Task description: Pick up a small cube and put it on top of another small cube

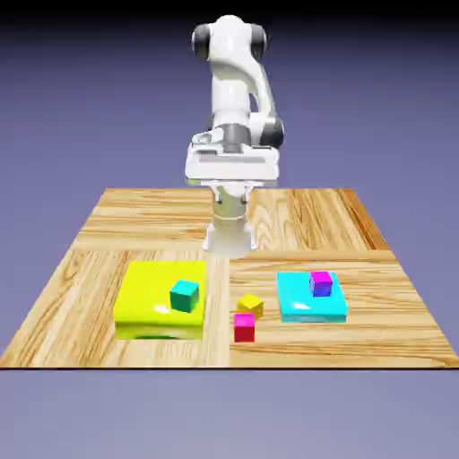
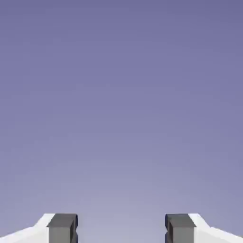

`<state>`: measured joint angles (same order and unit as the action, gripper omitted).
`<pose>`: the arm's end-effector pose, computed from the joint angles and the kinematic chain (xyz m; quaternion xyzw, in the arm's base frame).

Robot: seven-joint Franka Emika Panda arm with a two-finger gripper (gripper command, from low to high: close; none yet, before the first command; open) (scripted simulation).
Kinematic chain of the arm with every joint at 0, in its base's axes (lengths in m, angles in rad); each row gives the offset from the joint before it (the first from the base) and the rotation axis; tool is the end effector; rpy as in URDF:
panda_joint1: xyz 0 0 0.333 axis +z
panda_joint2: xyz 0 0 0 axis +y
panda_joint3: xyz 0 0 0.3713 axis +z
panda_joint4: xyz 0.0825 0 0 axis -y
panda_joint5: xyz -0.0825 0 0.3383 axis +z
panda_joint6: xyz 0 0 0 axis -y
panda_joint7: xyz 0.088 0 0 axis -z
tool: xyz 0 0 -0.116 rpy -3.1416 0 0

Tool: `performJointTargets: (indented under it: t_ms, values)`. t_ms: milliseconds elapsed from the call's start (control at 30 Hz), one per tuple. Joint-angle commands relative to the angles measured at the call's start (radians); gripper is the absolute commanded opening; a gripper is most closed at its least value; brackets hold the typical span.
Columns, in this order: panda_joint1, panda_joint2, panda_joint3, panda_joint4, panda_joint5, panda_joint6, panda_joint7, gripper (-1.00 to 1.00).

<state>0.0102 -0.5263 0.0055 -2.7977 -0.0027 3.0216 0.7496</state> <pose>0.3400 0.0058 0.5156 -0.8690 0.3326 -0.3406 0.1349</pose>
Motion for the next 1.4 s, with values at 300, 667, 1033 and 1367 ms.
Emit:
performJointTargets:
  t_ms: [300, 667, 1033, 1367]
  values:
    - [-0.015, 0.362, 0.046, 0.102, -0.022, -0.127, 0.071, 0.0]
    - [-0.028, 0.697, 0.088, 0.196, -0.043, -0.245, 0.137, 0.0]
    - [0.0, 0.846, 0.054, 0.225, -0.072, -0.125, 0.16, -1.0]
    - [0.024, 0.484, 0.089, 0.044, 0.009, -0.306, -0.002, -1.0]
